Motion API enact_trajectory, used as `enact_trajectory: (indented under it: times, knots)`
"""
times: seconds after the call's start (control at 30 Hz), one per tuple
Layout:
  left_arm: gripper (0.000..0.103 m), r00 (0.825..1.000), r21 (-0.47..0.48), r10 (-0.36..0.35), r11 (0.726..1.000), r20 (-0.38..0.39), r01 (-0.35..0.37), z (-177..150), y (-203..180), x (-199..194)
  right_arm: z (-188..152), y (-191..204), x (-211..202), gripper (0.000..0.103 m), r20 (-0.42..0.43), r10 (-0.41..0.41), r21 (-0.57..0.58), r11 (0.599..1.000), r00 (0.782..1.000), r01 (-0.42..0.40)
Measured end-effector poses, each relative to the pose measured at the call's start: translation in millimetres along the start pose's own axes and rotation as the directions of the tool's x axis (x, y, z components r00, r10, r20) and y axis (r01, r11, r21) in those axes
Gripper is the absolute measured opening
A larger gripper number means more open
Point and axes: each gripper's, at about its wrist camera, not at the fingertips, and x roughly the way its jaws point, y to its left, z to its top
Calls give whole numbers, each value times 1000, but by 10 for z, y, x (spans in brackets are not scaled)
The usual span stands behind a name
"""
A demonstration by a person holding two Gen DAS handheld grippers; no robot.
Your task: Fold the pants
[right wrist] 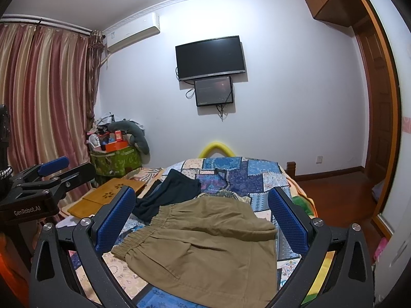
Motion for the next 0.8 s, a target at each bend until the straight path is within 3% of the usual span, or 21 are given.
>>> enact_trajectory:
  times: [0.47,0.67,0.8]
  knots:
    - [103,999,1,-8,1000,-35,8,-41,-2,172,-13,-78,84,102,-28,-9,16,1000,1000,10]
    - [103,992,-13,-3,1000,-124,2,-133,70,549,-118,-216,322,102,-81,-30,28,999,996,32]
    - [103,978,-10,24,1000,-208,-27,-257,186,942,-259,-363,555,102,-138,-66,21,997,988,69]
